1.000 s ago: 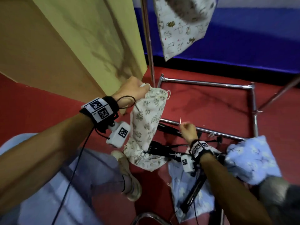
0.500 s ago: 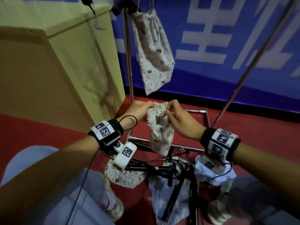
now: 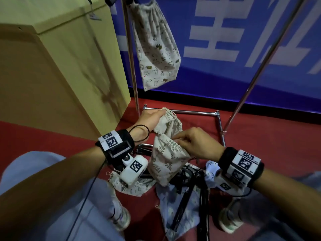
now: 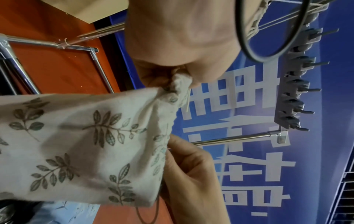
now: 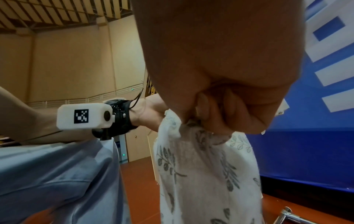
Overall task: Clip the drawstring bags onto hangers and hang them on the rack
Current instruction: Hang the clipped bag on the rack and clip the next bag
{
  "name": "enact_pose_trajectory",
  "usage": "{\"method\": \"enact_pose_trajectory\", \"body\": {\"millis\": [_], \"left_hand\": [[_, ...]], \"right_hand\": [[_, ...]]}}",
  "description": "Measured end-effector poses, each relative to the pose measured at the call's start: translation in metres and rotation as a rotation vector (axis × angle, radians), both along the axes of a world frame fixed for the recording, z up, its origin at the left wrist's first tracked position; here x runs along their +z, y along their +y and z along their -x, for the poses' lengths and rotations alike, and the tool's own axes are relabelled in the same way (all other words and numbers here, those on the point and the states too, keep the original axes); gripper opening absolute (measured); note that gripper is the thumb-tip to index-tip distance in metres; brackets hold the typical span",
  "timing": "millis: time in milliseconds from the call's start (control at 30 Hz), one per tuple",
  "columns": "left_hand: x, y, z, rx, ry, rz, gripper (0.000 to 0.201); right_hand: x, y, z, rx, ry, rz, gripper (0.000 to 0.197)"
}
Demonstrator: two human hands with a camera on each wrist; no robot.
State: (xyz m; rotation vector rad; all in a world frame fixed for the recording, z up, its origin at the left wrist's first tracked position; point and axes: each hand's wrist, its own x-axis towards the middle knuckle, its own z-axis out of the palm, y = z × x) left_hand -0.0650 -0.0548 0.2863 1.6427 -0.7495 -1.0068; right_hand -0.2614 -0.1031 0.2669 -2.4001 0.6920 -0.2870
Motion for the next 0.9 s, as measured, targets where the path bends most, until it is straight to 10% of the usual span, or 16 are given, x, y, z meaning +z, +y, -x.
{"method": "enact_pose_trajectory", "body": {"millis": [300, 567, 667, 900], "left_hand": [[-0.006, -0.004, -0.028, 0.131, -0.241, -0.001, 0.045], [-0.028, 0.0, -0.056, 0.206, -0.365, -0.076, 0.023], [-0.04, 0.005, -0.066, 0.215, -0.446, -0.11, 0.033], [-0.065, 0.005, -0.089, 0.197, -0.531, -0.181, 0.039]], "right_hand": [[-0.028, -0.019, -0.009, -0.394, -0.388, -0.109, 0.021], [-0.214, -0.086, -0.016, -0.033, 0.965, -0.307, 0.026], [-0.296, -0.081, -0.018, -0.06, 0.85, -0.192, 0.034], [-0.35, -0.001, -0.027, 0.001, 0.673, -0.182, 0.08]]}}
